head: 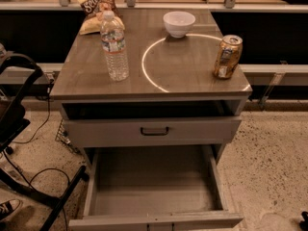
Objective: Close middle drawer
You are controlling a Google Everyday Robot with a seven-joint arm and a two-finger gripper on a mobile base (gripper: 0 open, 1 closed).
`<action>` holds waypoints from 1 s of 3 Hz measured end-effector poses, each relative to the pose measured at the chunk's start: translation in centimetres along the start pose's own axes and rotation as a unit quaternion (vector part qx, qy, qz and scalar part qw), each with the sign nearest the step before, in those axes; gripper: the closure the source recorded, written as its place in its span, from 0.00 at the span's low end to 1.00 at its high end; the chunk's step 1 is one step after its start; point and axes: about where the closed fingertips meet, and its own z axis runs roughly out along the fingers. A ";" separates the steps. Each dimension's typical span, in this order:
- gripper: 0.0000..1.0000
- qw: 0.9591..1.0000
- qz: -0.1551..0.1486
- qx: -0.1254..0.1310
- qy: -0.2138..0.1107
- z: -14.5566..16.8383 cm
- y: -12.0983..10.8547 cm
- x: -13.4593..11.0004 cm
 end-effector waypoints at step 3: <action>1.00 1.000 -0.024 0.000 0.003 2.3 -2.5 -1.3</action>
Offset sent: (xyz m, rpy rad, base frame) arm 0.0060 0.0047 -0.0030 -0.0002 -0.0057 0.0066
